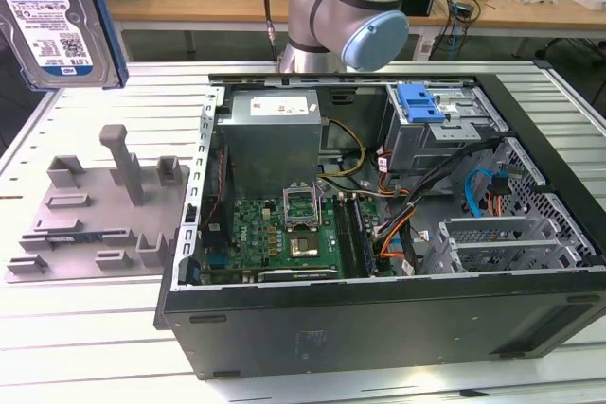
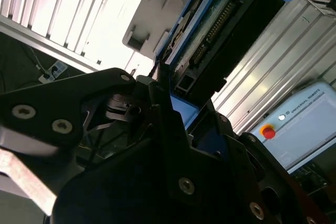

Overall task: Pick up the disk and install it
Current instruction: 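Pick up the disk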

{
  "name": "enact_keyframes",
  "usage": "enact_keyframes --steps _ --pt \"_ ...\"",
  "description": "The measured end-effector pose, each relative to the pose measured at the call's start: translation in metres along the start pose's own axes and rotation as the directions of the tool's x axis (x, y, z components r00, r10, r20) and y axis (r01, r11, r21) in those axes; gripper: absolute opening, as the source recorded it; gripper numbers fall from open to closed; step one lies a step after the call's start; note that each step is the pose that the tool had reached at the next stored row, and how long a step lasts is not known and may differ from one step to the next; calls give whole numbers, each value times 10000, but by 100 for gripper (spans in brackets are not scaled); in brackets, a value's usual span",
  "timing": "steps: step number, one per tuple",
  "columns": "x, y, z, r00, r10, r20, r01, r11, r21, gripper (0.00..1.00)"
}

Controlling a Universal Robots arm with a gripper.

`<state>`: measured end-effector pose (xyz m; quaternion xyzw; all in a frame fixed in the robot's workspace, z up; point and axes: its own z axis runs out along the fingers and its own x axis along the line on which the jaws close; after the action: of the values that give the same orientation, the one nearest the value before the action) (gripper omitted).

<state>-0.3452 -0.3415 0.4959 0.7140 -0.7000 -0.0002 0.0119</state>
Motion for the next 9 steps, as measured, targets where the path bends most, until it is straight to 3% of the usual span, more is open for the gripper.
enact_keyframes --steps 9 --pt "216 -268 -20 10000 1 0 -1 10000 -26 37"
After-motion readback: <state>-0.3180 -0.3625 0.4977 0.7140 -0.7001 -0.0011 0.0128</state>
